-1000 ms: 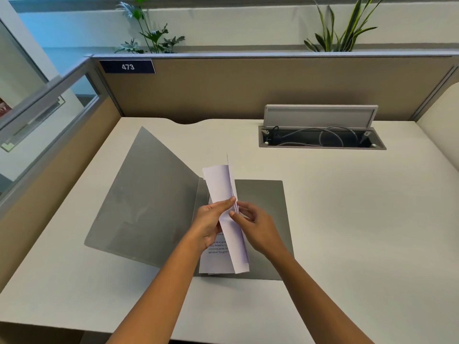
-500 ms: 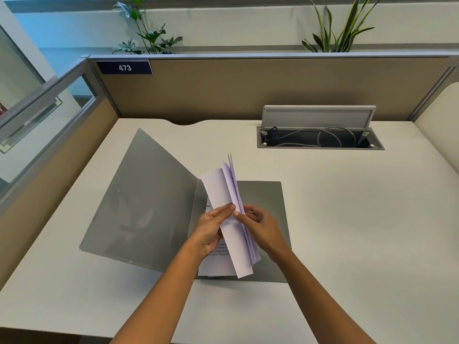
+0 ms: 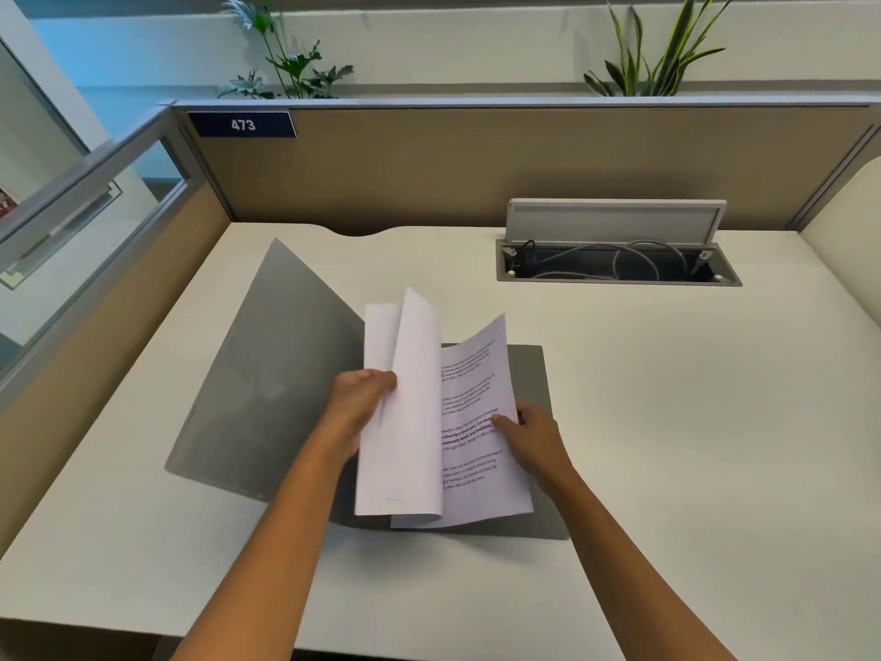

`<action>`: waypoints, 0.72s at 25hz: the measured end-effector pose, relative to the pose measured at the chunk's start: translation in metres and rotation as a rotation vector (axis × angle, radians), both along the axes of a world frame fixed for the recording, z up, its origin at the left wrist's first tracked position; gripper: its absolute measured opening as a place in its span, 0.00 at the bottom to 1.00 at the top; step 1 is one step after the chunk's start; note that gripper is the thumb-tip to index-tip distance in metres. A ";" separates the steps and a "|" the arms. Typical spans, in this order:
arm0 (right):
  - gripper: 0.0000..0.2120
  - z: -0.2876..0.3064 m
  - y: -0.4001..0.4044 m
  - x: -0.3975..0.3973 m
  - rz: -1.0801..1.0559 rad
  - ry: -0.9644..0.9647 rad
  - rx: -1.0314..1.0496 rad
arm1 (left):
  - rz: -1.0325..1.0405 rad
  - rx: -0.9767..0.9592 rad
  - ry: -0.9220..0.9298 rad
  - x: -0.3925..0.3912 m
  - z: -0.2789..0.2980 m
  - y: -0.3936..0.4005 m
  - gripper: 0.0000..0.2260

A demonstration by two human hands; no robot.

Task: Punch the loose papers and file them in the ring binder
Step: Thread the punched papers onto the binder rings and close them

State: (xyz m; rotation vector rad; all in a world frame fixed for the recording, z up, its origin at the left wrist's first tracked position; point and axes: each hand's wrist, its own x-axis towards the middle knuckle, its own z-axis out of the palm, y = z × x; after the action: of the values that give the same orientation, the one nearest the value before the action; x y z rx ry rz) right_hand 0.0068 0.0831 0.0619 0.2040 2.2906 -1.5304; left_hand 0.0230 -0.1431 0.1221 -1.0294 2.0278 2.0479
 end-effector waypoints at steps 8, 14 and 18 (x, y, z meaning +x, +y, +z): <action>0.15 -0.028 0.020 0.003 -0.055 -0.093 0.107 | 0.029 -0.585 -0.178 0.008 0.029 -0.087 0.09; 0.17 -0.030 0.021 0.004 -0.041 -0.103 0.140 | -0.008 -0.808 -0.236 0.015 0.030 -0.084 0.14; 0.16 -0.026 0.019 0.004 -0.039 -0.086 0.153 | -0.026 -0.907 -0.173 0.018 0.032 -0.081 0.22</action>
State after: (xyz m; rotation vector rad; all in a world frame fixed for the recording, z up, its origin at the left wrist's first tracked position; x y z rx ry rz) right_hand 0.0111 0.1025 0.0360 0.3501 2.3491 -1.3372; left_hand 0.0409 -0.2243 0.1544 -1.1863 2.8704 0.9090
